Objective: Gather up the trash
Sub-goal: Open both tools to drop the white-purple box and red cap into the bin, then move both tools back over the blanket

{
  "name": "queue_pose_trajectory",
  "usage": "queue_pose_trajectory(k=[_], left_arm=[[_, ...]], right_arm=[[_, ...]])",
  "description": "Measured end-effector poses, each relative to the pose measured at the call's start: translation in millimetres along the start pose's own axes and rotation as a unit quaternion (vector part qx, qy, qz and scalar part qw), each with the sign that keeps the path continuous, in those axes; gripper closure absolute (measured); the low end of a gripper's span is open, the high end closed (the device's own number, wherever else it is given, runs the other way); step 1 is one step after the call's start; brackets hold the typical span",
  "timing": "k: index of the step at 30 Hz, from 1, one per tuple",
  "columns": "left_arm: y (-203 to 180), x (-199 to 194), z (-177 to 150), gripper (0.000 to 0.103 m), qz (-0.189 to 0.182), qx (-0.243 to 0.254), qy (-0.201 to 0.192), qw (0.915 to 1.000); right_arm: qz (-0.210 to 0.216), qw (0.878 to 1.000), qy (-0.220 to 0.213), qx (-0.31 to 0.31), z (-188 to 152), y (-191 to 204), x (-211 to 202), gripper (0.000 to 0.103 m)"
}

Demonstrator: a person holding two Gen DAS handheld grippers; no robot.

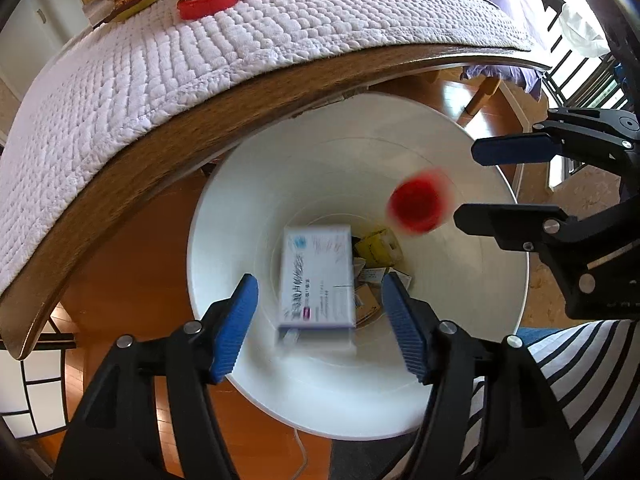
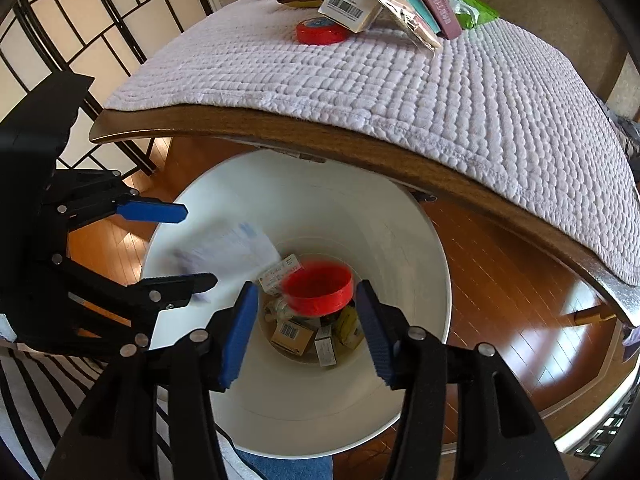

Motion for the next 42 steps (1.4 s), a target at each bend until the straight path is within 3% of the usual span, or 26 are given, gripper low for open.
queue_pose_trajectory(k=[10, 16, 25, 31, 36, 42], left_arm=[[23.1, -15.0, -5.8, 0.037, 0.003, -0.003, 0.001, 1.0000], [27.5, -29.9, 7.0, 0.037, 0.002, 0.001, -0.010, 0.9999], [65.0, -90.0, 57.3, 0.037, 0.035, -0.039, -0.105, 0.9930], [137.9, -109.3, 96.9, 0.012, 0.111, -0.117, -0.166, 0.9729], [209.0, -101.5, 118.3, 0.010, 0.175, -0.184, -0.177, 0.9509], [273.0, -77.7, 127.0, 0.010, 0.214, -0.244, -0.169, 0.9307]], right_arm=[[-0.002, 1.000, 0.001, 0.002, 2.4, -4.5, -1.9, 0.053], [-0.007, 1.000, -0.005, -0.004, 8.4, -3.4, -13.3, 0.053], [-0.036, 0.996, -0.079, 0.002, 54.7, -29.9, -60.6, 0.050], [-0.117, 0.983, -0.141, 0.028, 105.1, -99.9, -75.0, 0.022], [-0.191, 0.967, -0.156, 0.062, 139.7, -170.3, -60.8, 0.018], [-0.219, 0.956, -0.140, 0.132, 160.1, -245.5, -33.8, 0.018]])
Point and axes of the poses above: each gripper's, at about its wrist camera, not at the fingertips, and x roughly the way its jaws point, y to its left, z to its top, the point moved 4 cm from there along x, roughly the way its jaws point, and after that the axes turned 6 degrees about -y, right-handed, at the moved point
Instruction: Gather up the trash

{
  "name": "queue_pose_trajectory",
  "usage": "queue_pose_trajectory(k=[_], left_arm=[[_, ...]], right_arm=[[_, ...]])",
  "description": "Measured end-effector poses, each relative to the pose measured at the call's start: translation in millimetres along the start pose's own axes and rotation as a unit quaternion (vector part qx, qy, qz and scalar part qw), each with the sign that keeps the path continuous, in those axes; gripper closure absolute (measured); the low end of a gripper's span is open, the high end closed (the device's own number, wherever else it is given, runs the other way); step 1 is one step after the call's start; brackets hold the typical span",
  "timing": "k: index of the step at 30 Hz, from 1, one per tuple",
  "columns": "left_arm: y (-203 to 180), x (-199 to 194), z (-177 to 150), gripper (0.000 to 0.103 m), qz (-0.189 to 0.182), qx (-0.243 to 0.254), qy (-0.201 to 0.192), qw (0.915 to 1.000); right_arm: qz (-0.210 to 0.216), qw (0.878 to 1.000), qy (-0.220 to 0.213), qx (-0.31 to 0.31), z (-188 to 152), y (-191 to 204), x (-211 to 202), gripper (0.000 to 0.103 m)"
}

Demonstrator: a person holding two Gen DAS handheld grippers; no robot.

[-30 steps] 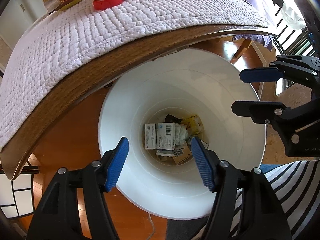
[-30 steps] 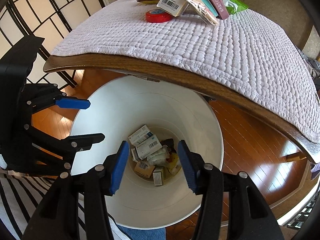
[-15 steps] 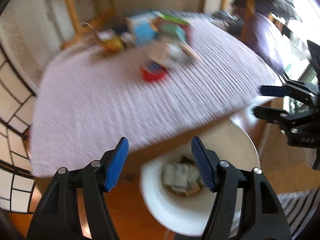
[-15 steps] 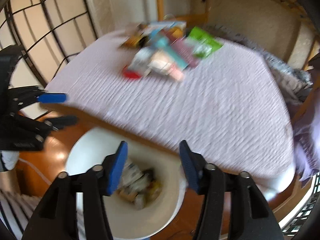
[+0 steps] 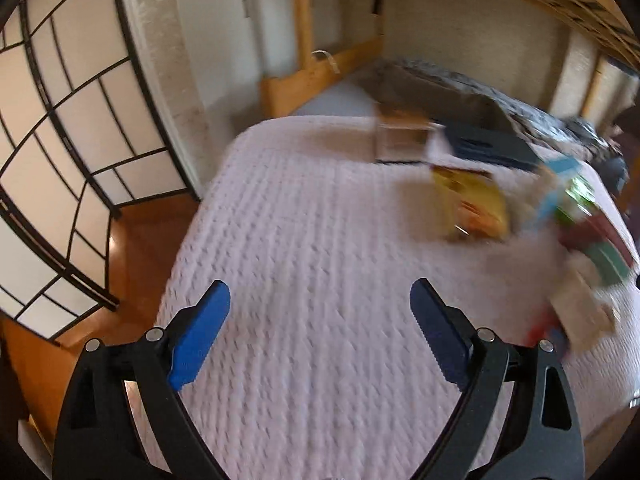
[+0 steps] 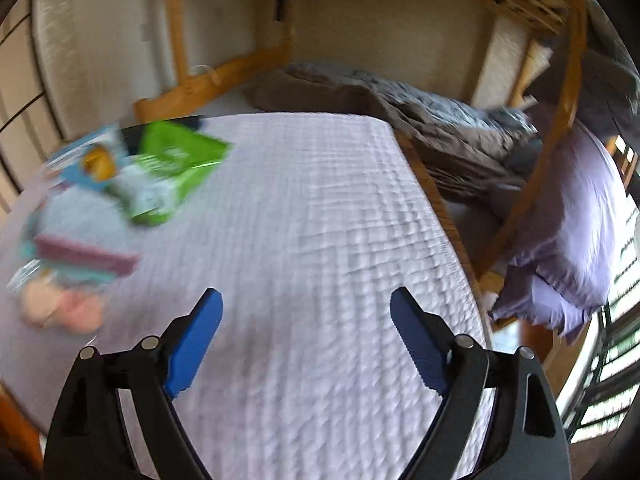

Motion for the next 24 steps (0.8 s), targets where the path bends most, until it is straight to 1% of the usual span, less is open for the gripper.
queue_pose_trajectory(k=[2, 4, 7, 9, 11, 13, 15, 17, 20, 24], left_arm=[[3.5, 17.0, 3.8, 0.010, 0.013, -0.001, 0.006, 0.9999], [3.8, 33.7, 5.9, 0.010, 0.016, 0.001, 0.017, 0.9997], [6.7, 44.5, 1.6, 0.010, 0.018, -0.002, 0.026, 0.9995], [10.1, 50.5, 0.0, 0.010, 0.024, -0.013, 0.029, 0.9992], [15.1, 54.7, 0.7, 0.009, 0.021, -0.028, 0.026, 0.9991], [16.8, 56.4, 2.6, 0.008, 0.019, -0.034, 0.027, 0.9989], [19.5, 60.2, 2.4, 0.003, 0.017, -0.042, 0.031, 0.9985], [21.8, 61.3, 0.8, 0.001, 0.016, -0.048, 0.032, 0.9982], [22.9, 59.8, -1.8, 0.001, 0.015, -0.050, 0.031, 0.9982], [24.7, 58.3, -4.3, 0.001, 0.013, -0.050, 0.032, 0.9982]], right_arm=[[-0.010, 1.000, 0.007, 0.013, 3.9, -11.0, 15.6, 0.018], [-0.022, 0.999, 0.015, 0.024, 6.7, -20.6, 31.4, 0.018], [-0.035, 0.999, 0.017, 0.037, 6.1, -34.6, 42.0, 0.018], [-0.042, 0.998, 0.015, 0.039, 6.4, -42.2, 48.0, 0.018], [-0.046, 0.998, 0.017, 0.039, 5.7, -47.2, 53.2, 0.018], [-0.036, 0.998, 0.017, 0.047, 5.2, -50.2, 55.5, 0.017], [-0.038, 0.998, 0.019, 0.050, 5.6, -51.2, 56.7, 0.013], [-0.039, 0.997, 0.024, 0.054, 4.5, -52.5, 57.7, 0.004], [-0.026, 0.997, 0.030, 0.063, 1.3, -55.7, 58.0, 0.004], [-0.019, 0.998, 0.029, 0.053, -3.2, -53.8, 53.9, 0.004]])
Point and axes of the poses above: each gripper's, at about its wrist camera, not at the fingertips, and x roughly the way its jaws point, y to its left, z to its top, the point moved 4 cm from there along x, roughly the way its jaws point, and after that the axes turned 6 degrees about -y, right-handed, at the moved point
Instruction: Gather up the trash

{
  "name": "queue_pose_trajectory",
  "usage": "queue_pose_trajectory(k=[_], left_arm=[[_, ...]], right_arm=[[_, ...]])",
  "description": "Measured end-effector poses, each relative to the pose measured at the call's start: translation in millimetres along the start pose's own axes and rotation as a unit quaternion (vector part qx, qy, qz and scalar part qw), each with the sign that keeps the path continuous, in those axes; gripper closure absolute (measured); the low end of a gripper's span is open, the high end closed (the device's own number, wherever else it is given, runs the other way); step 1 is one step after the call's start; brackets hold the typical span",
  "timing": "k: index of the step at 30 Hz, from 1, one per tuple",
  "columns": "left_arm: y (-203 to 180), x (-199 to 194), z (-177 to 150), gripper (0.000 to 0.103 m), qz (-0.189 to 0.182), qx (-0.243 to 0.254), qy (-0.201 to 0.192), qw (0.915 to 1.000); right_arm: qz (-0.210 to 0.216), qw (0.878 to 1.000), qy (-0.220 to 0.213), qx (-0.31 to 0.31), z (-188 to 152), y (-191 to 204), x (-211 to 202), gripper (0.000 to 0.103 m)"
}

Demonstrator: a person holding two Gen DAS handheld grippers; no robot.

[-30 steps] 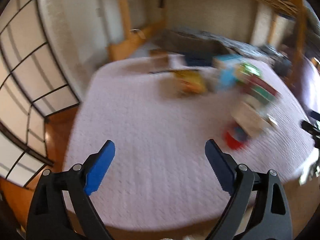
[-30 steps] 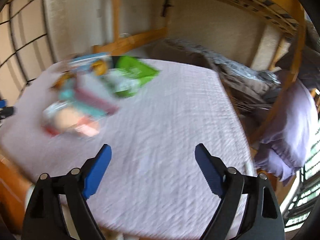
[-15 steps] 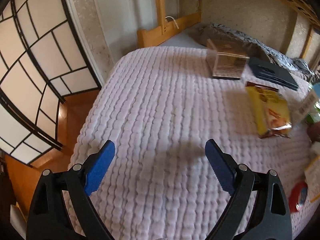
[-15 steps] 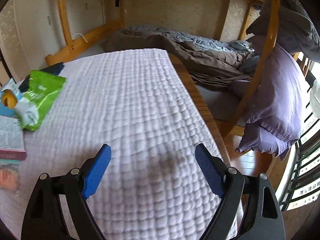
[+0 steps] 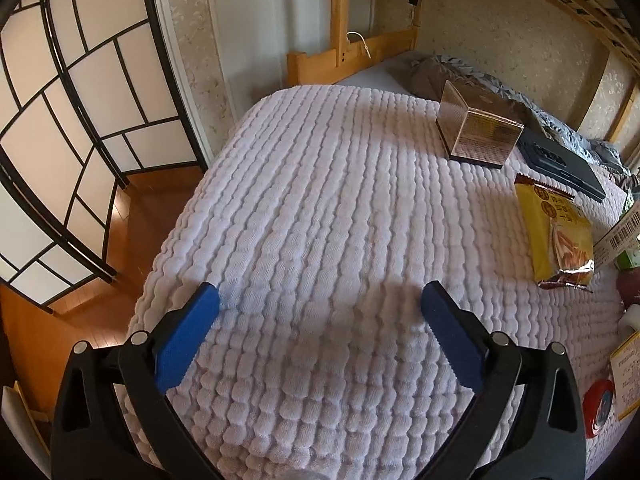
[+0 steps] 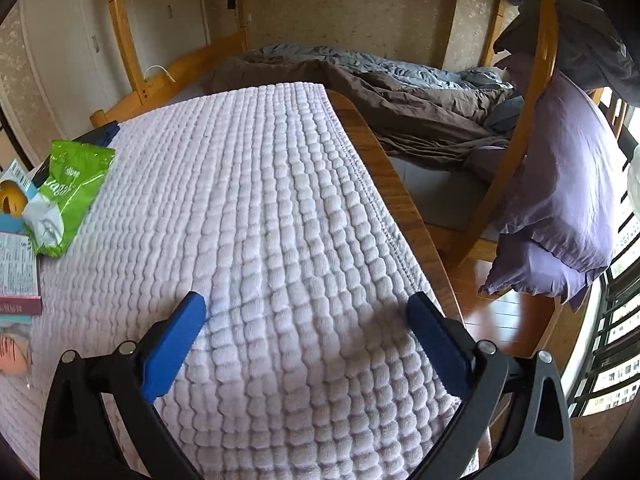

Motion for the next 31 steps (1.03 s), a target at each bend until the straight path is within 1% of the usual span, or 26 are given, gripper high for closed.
queue_pose_trajectory(k=[31], left_arm=[[1.6, 1.2, -0.2, 0.001, 0.000, -0.001, 0.000, 1.0000]], right_arm=[[-0.001, 1.000, 0.000, 0.004, -0.8, -2.3, -2.0, 0.004]])
Point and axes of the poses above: each gripper's, at about its wrist camera, not at the fingertips, and x roughly the way its jaws point, y to its left, z to its top, the point moved 4 cm from there along x, roughly the way its jaws point, and after that the axes turned 6 degrees about -y, right-handed, at the moved point
